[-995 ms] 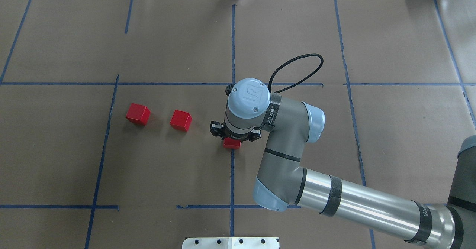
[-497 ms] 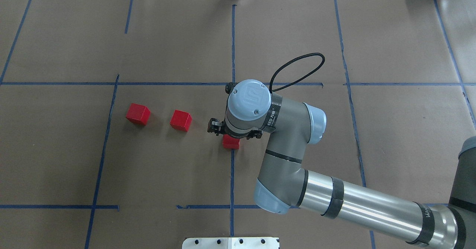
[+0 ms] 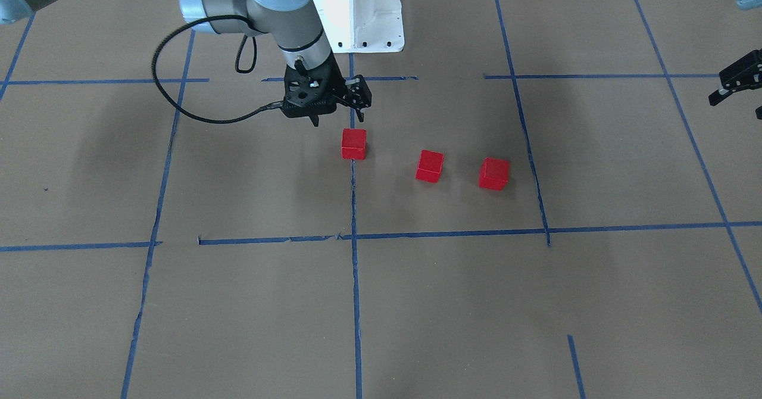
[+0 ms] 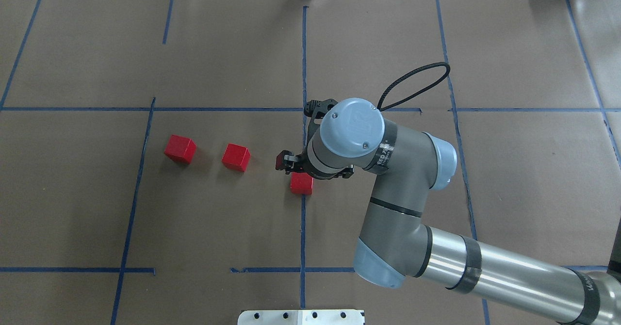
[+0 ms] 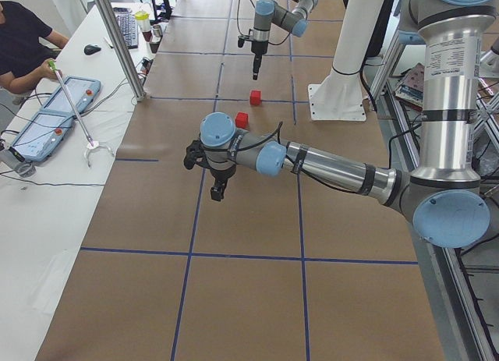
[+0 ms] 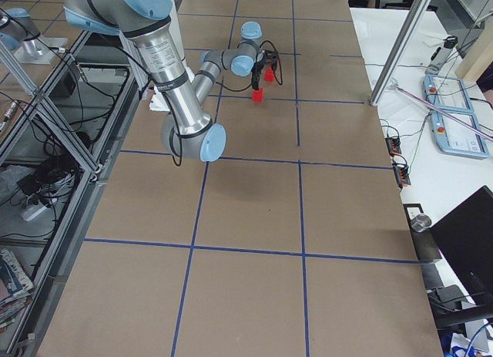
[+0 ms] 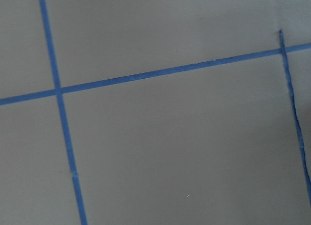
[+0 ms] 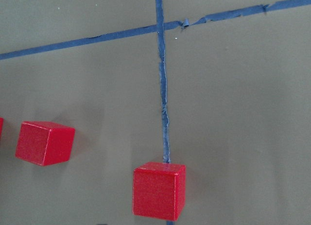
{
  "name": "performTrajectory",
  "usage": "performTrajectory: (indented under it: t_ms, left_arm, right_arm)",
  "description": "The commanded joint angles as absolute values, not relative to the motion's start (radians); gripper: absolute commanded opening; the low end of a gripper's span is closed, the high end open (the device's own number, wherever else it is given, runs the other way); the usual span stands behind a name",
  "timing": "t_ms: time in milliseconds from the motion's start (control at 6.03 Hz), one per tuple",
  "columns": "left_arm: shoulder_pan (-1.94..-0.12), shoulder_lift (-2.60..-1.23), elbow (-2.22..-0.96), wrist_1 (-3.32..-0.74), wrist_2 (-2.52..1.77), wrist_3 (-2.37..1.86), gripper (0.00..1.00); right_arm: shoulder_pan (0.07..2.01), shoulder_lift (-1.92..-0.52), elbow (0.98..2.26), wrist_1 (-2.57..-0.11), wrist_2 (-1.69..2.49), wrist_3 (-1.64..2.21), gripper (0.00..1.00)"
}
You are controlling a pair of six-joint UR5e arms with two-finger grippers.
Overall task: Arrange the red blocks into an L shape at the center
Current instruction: 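Set the cube down at center and lift the right gripper away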
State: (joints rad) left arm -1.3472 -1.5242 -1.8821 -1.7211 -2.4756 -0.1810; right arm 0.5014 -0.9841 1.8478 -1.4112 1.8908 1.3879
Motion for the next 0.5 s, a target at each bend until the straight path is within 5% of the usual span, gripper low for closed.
performTrajectory:
  t_ms: [0, 332]
  left_arm:
    - [-1.184, -1.618, -1.878, -1.896, -2.473, -0.478, 1.0]
    - [-0.92, -1.82, -1.873, -1.891, -2.338, -0.782, 1.0]
  right_arm:
    - [0.607, -1.108, 1.995, -1.41, 2.029, 1.361, 1.0]
    - [0.719, -1.266, 2.095, -1.408, 2.173, 1.274, 1.0]
